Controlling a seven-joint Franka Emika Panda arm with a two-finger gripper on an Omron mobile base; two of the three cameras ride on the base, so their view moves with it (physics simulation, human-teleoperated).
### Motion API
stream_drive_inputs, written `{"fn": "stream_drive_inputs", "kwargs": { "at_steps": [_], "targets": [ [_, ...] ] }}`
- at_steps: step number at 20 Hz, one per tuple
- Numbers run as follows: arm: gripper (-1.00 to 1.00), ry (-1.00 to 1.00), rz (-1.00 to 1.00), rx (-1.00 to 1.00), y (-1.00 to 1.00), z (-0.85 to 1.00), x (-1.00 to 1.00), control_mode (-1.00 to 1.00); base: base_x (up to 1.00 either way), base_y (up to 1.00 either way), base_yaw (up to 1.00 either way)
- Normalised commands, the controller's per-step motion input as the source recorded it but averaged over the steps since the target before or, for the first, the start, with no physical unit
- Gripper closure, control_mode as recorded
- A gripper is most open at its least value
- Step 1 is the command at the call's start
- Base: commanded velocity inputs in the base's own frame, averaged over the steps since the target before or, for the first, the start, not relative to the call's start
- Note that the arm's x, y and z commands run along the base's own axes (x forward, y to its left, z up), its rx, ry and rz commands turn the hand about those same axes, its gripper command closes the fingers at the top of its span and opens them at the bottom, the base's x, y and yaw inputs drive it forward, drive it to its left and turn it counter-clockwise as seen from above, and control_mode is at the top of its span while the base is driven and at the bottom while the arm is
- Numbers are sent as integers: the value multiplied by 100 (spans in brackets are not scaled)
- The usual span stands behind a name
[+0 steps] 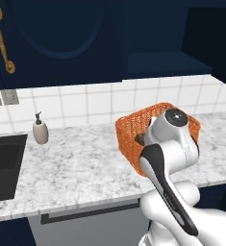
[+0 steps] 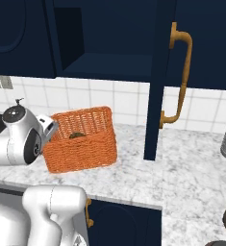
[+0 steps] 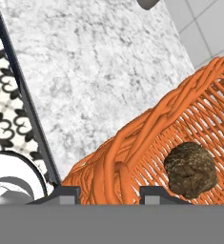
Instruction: Open the cabinet, pick up the bread from the cabinet and place it in the basket. Then move the basket to the dining counter.
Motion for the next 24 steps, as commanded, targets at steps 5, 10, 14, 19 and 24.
{"fn": "stream_drive_inputs", "kwargs": {
  "at_steps": [5,10,14,19,24],
  "targets": [
    [100,0,4,0,0,5,0,-100,0,0,0],
    [100,0,0,0,0,0,0,-100,0,0,0],
    [100,0,0,0,0,0,0,-100,0,0,0],
    [100,0,0,0,0,0,-1,100,-8,0,0],
    [100,0,0,0,0,0,0,100,-71,42,0]
  ]
}}
